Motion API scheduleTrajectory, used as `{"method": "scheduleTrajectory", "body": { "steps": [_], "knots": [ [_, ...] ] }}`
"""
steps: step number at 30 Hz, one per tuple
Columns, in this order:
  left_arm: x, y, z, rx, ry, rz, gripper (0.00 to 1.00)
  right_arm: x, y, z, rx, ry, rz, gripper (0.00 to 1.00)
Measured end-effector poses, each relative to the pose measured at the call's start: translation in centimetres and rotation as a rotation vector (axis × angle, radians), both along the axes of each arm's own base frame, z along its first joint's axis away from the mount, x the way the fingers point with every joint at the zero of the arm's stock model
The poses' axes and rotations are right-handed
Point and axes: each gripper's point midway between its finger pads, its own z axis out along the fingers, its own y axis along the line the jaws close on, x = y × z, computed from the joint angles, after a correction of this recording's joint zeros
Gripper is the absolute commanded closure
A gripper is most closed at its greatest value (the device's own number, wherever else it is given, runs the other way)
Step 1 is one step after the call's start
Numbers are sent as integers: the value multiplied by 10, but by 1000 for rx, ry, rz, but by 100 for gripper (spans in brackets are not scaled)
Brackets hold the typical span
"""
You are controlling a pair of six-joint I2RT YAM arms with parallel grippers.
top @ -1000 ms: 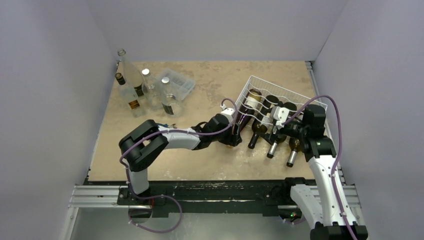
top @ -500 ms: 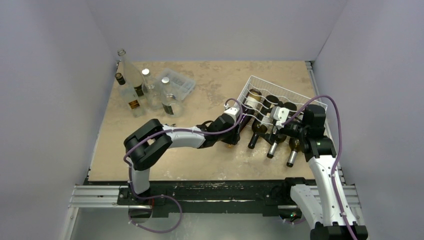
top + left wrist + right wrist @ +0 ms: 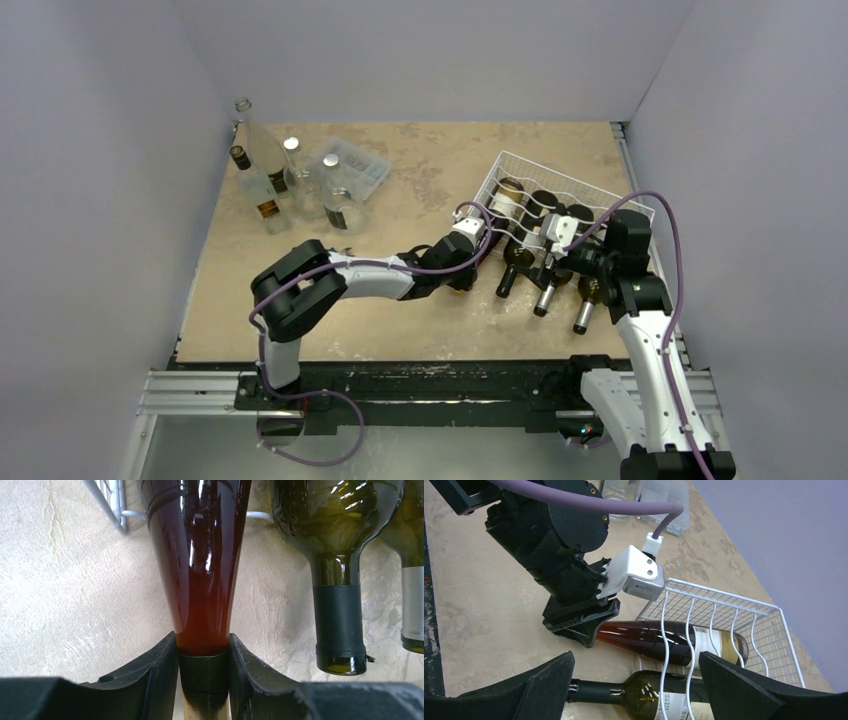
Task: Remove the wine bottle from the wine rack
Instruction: Pick up the wine bottle from the wine rack.
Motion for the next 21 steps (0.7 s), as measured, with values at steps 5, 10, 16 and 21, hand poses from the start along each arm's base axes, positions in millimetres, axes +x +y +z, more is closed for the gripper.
{"method": "scheduleTrajectory", "body": {
  "steps": [5, 10, 16, 21],
  "knots": [
    [0, 1, 0, 22, -23, 2, 99, -1, 0, 1, -1, -6, 0, 1],
    [0, 3, 0, 32, -43, 6, 100, -1, 0, 0, -2, -6, 0, 1],
    [-7, 12, 6, 31, -69, 18, 100, -1, 0, 0, -2, -6, 1, 1],
    [-21, 21, 7, 44, -82, 13, 100, -1, 0, 0, -2, -5, 1, 1]
  ]
}}
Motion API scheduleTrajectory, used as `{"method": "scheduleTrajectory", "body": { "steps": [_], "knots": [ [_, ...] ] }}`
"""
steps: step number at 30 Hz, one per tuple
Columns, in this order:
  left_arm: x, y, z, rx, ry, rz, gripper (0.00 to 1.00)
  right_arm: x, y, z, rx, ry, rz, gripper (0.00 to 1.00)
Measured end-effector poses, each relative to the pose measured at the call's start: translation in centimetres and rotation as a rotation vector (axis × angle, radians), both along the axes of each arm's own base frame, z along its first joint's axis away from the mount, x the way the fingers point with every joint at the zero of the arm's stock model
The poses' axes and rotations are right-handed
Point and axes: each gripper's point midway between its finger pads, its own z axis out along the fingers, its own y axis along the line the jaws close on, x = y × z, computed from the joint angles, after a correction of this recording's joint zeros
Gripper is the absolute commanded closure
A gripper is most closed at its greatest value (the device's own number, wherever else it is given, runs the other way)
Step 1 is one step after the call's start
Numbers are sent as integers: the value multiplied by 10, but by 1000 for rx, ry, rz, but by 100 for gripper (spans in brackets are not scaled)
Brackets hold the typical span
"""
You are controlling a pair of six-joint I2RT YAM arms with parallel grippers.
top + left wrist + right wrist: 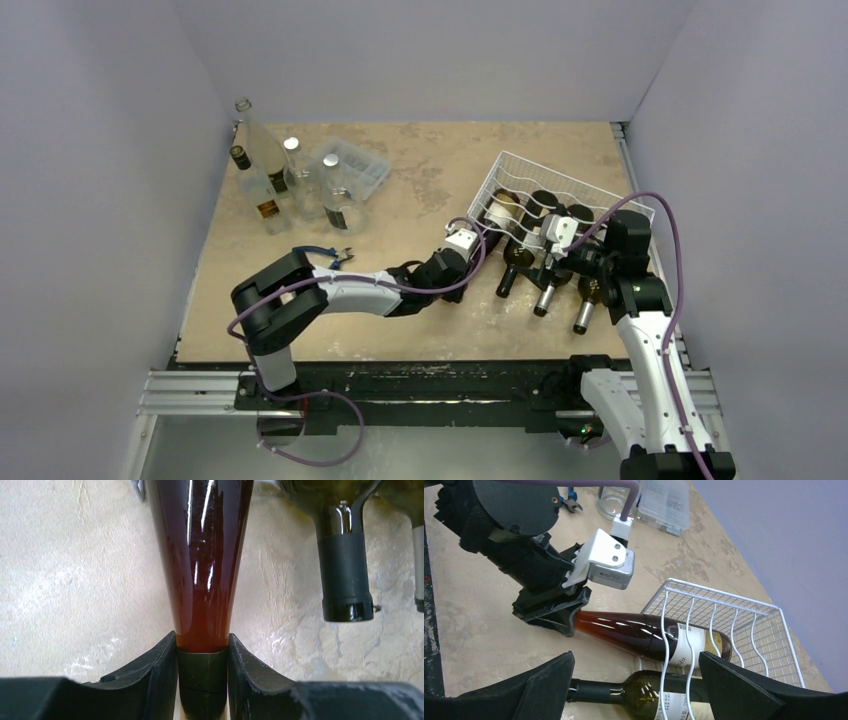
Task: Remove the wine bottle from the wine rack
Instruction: Pick up the wine bottle from the wine rack.
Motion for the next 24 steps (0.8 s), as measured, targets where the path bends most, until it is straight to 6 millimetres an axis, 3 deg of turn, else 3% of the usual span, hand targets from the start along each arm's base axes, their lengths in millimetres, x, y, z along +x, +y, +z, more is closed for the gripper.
{"method": "scheduleTrajectory", "body": {
  "steps": [24],
  "knots": [
    [-60, 54, -4, 22, -25, -50, 100, -2, 0, -11, -3, 20, 3, 1]
  ]
}}
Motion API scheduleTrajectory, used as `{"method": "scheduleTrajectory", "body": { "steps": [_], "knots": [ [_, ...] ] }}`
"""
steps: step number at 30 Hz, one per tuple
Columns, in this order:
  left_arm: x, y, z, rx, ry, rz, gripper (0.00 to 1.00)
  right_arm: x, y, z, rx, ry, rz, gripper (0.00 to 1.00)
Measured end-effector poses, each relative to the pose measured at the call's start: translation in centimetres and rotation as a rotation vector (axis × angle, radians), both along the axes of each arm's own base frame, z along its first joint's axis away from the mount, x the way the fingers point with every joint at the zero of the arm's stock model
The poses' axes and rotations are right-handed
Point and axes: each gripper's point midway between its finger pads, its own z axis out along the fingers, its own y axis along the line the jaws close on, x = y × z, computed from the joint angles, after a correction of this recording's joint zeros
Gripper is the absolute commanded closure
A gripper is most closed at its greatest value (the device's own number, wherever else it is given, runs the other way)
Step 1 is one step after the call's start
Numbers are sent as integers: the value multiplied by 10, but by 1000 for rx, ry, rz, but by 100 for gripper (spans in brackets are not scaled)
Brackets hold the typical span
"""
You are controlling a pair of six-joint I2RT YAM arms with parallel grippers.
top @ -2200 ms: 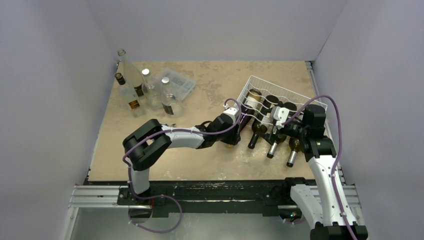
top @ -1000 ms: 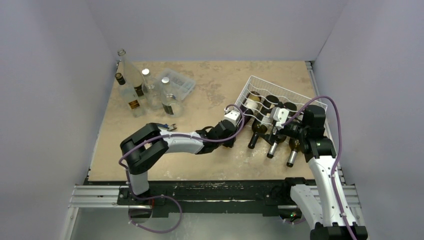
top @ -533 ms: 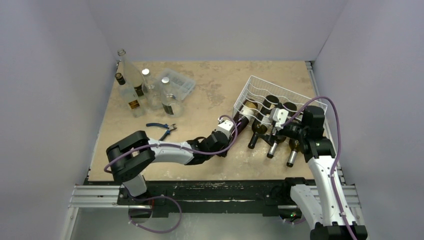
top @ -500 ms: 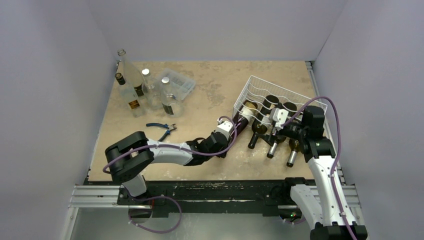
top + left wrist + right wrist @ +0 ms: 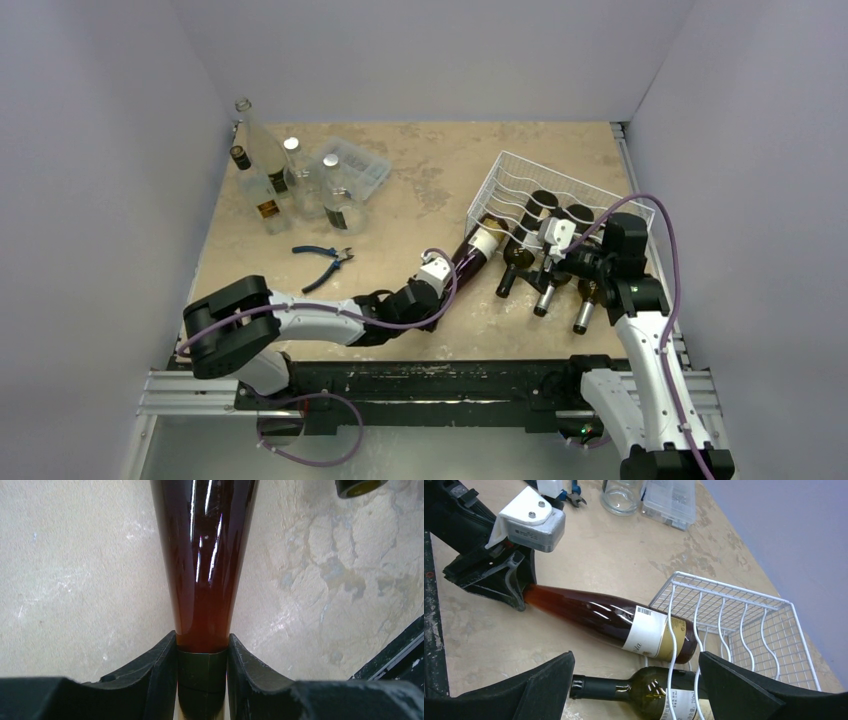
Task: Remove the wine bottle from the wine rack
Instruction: Pick up the wine bottle from the wine rack.
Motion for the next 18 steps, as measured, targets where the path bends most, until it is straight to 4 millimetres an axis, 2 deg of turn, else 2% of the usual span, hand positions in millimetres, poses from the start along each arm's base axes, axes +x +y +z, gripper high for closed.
{"method": "scheduleTrajectory", "body": {
  "steps": [8, 18],
  "knots": [
    [-19, 15, -12, 38, 21, -1, 100, 0, 0, -2, 0, 4, 0, 1],
    [-32, 23, -12, 43, 25, 10, 100, 3, -6, -2, 1, 5, -25, 1]
  ]
}}
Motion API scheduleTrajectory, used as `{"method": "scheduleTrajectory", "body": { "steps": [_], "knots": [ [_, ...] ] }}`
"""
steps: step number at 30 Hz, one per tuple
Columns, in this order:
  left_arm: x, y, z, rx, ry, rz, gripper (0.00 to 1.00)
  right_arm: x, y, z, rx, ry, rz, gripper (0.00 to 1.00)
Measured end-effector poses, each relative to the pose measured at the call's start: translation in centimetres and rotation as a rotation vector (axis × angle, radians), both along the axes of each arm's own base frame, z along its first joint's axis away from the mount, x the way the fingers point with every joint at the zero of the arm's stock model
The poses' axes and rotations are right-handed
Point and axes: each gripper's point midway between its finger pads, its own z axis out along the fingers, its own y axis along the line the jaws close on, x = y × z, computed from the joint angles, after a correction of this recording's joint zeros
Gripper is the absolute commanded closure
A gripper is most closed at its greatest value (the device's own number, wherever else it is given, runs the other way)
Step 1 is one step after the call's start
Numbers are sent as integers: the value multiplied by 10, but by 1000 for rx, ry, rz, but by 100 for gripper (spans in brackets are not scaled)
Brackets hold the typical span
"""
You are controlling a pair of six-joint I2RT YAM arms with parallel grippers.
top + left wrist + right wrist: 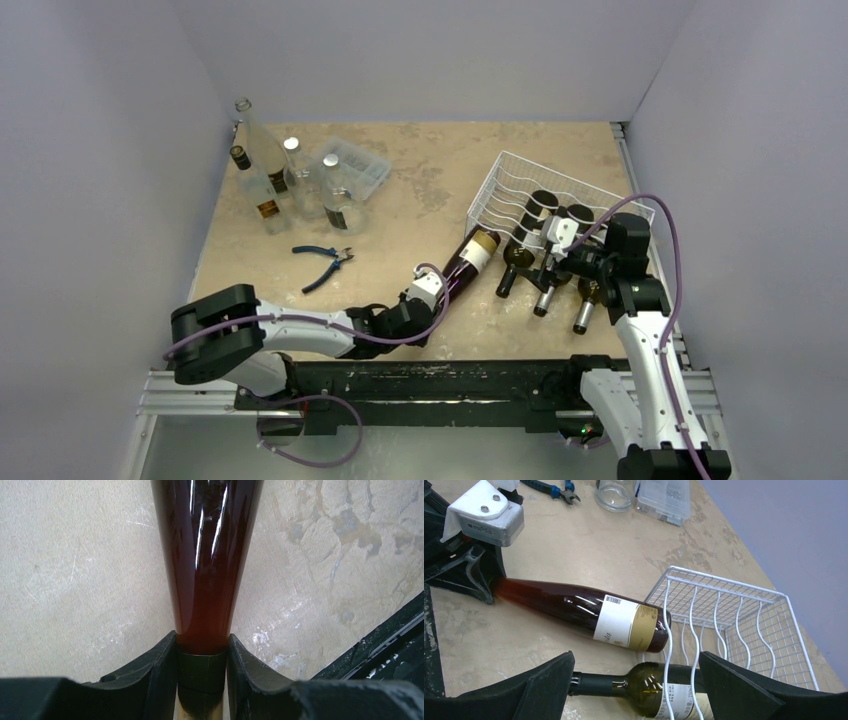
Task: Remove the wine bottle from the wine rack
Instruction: Pick up the wine bottle from the wine rack.
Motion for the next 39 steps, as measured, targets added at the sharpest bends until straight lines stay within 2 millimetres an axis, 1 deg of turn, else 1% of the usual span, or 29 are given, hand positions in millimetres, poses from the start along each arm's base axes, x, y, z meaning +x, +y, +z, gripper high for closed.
{"method": "scheduleTrajectory", "body": {
  "steps": [5, 19, 31, 36, 39],
  "knots": [
    [-8, 6, -8, 33, 8, -3, 100, 0, 0, 0, 1, 0, 1, 1],
    [-21, 15, -5, 45, 15, -1, 100, -1, 0, -3, 1, 7, 2, 1],
    [-29, 20, 4, 41, 6, 1, 100, -1, 0, -4, 0, 9, 3, 1],
    [-36, 28, 5, 69, 16, -7, 100, -1, 1, -4, 0, 6, 7, 1],
    [-40, 36, 6, 93, 23, -13, 100, -2, 2, -3, 5, 5, 16, 1]
  ]
}}
